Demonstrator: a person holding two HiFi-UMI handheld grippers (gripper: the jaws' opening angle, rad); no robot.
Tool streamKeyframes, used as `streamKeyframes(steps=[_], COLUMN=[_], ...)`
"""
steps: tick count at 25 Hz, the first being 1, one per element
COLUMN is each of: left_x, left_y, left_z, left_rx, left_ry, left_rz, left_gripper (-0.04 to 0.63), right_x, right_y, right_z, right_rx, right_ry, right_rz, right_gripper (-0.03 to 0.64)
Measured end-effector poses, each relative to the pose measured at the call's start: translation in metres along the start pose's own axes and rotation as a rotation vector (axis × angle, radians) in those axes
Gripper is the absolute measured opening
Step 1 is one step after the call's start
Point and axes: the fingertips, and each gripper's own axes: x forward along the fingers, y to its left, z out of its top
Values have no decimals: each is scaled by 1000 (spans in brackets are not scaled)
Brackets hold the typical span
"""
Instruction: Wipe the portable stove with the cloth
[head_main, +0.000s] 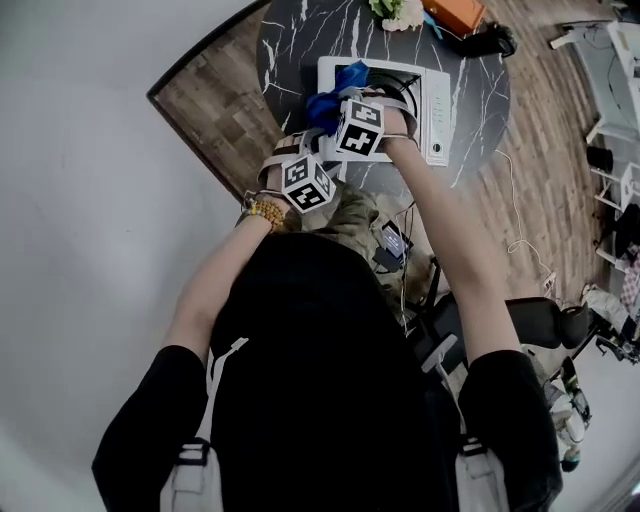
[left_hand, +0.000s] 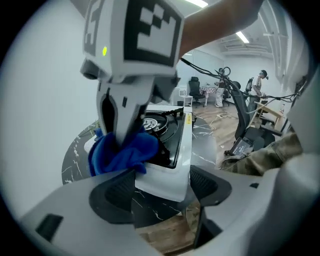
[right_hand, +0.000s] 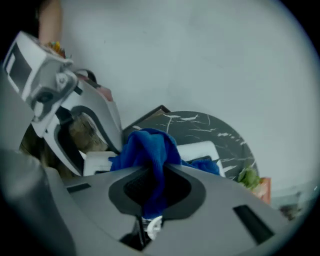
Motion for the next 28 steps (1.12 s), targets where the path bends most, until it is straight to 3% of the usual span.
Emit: streamKeyframes(steps=[2,3,4,6,7,8,10,12,14,16,18,21,25,28], left_x=[3,4,4,0,-4,-9,-15,-16,-11,-3,3,7,6,7], left_y=[1,1,2,4,5,7,7,2,-6,-10,-9,-7,-8,-8], left_z=[-12,-21,-30,-40,-37,-32,-16,-1,10,16,22,28,26,26], left_rx=[-23,-49,-70,-78,-78,-84,-103,-103,-75,-39,-20,-8,16,30], left_ry=[30,59,91,109,90,62,6,-33,-45,-44,-47,-45,-39,-38], left_rz=[2,-9,-20,-19,-13,-12,-35,-84,-123,-131,-121,-120,-115,-107], left_gripper=[348,350,340,339,339,339,337,337,328,320,310,298,298,298], right_x=[-12,-23,-38,-84,-110,-134,-168,-177,-160,-130,-101,-91,-88,-88], right_y=[25,27,20,-4,-13,-17,-13,1,21,42,54,52,32,33], right_z=[1,0,-5,-39,-69,-106,-186,-252,-288,-295,-286,-277,-280,-281], right_rx=[205,333,457,682,779,855,914,869,768,665,631,676,625,659], right_ry=[-98,-188,-296,-473,-508,-501,-375,-180,-25,51,64,61,61,98], right_rz=[134,151,98,-139,-265,-381,-562,-614,-514,-340,-181,-34,-42,-55], right_gripper=[29,29,29,29,29,29,29,29,29,29,31,37,77,41])
